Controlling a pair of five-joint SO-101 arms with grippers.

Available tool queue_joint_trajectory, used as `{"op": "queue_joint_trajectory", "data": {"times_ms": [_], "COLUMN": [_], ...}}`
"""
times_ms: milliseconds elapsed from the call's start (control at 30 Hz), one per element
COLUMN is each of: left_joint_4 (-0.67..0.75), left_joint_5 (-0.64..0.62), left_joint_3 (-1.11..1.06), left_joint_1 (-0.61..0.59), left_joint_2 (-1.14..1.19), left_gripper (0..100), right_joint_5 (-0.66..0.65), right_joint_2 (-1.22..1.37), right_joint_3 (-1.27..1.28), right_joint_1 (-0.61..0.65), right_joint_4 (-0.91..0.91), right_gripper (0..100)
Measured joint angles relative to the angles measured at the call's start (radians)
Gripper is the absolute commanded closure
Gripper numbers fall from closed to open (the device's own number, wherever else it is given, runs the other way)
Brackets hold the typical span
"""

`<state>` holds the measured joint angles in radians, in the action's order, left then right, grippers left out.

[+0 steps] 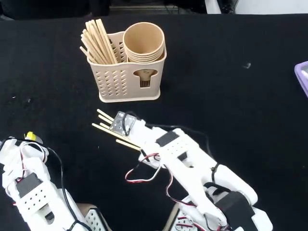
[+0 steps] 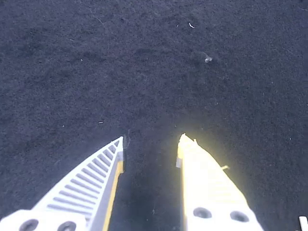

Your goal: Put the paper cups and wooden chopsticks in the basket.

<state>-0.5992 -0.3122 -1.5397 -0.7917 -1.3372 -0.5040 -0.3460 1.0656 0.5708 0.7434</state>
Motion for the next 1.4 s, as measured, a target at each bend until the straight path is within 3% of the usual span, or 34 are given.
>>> {"op": "queue_joint_trajectory", "data": {"times_ms": [200,433,700,767,933,1400], "left_joint_4": [0.0,0.0,0.0,0.0,0.0,0.0], "left_joint_5": [0.0,0.0,0.0,0.0,0.0,0.0], "left_joint_3": [0.0,0.0,0.0,0.0,0.0,0.0], "left_joint_1": [0.0,0.0,0.0,0.0,0.0,0.0], "left_joint_2": [0.0,0.0,0.0,0.0,0.0,0.0], "left_gripper": [81,81,81,81,81,81], "right_joint_5": [0.054,0.092,0.112,0.107,0.046,0.037], "right_joint_2": [0.0,0.005,0.233,0.275,0.281,-0.115], "right_joint_3": [-0.066,-0.097,-0.216,-0.235,-0.236,-0.158], "right_joint_1": [0.008,0.126,0.13,0.132,0.137,0.137], "right_joint_4": [-0.002,-0.055,-0.138,-0.138,-0.13,0.066], "right_gripper": [82.9,75.8,77.7,80.5,99.0,98.8]}}
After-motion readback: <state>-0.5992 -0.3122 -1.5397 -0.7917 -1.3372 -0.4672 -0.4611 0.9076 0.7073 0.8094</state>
